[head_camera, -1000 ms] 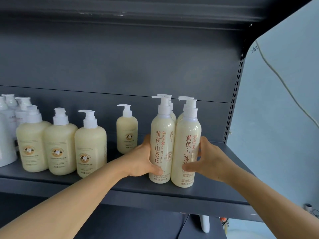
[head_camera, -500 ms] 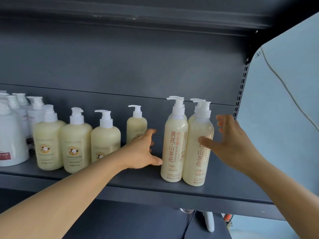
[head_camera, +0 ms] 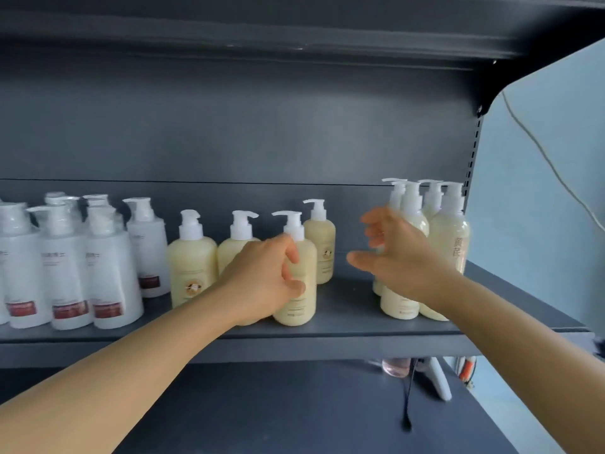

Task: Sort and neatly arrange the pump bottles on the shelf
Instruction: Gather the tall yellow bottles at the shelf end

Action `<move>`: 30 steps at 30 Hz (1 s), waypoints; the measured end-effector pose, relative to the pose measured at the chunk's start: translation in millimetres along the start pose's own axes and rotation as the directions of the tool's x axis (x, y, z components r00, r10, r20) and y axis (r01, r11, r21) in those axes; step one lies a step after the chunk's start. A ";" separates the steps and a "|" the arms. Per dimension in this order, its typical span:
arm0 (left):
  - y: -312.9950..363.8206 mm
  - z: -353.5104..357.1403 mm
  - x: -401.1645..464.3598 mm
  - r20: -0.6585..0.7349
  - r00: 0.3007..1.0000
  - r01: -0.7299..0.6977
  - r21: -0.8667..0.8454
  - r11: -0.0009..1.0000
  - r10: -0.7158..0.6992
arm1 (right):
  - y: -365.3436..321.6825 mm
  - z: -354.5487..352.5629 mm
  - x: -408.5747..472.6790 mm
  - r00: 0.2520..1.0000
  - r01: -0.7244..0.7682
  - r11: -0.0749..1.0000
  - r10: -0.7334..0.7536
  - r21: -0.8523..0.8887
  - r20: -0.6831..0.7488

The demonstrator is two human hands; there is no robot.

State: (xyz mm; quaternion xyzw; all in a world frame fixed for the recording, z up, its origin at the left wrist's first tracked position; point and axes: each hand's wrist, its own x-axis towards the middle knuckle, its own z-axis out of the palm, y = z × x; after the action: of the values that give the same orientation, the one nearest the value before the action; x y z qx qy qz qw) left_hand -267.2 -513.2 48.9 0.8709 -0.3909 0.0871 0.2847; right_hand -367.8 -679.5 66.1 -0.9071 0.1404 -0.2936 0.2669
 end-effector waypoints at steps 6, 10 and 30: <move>-55.9 -30.2 -22.9 -0.227 0.973 0.052 0.027 0.998 -0.045 | -19.8 55.8 6.6 0.972 -0.162 0.986 0.165 -0.033 0.166; -87.2 -31.7 -28.9 -0.285 0.950 0.132 0.001 0.991 -0.126 | -20.6 78.5 11.4 0.947 -0.258 0.966 0.254 -0.006 0.198; -148.0 5.2 -7.8 -0.014 0.930 0.344 -0.328 0.880 -0.368 | -3.4 104.4 26.5 0.928 -0.311 0.946 0.282 0.092 0.241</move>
State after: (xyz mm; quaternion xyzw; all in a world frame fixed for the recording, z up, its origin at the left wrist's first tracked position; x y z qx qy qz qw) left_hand -164.8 -432.4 -21.6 0.8661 -0.2219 0.0018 0.4479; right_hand -283.1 -645.7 8.7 -0.8836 0.2259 -0.1537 0.3803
